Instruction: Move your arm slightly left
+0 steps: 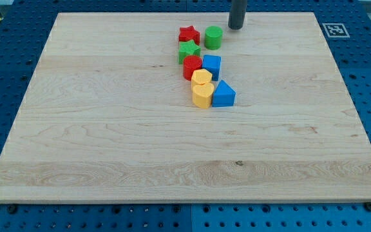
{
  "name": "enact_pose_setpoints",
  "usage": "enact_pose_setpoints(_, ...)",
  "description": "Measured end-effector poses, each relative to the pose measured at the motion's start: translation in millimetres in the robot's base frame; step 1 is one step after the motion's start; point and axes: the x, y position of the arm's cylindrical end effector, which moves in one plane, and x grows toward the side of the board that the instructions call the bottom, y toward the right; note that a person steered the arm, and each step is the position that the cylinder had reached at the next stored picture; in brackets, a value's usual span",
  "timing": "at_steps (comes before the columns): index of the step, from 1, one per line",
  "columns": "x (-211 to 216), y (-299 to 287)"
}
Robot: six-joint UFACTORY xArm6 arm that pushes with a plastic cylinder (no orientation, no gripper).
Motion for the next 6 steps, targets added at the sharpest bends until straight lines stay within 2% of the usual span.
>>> enact_pose_setpoints(1,0,0)
enact_pose_setpoints(2,0,-25)
enact_pose_setpoints(5,6,-183)
enact_pose_setpoints(6,39,-208)
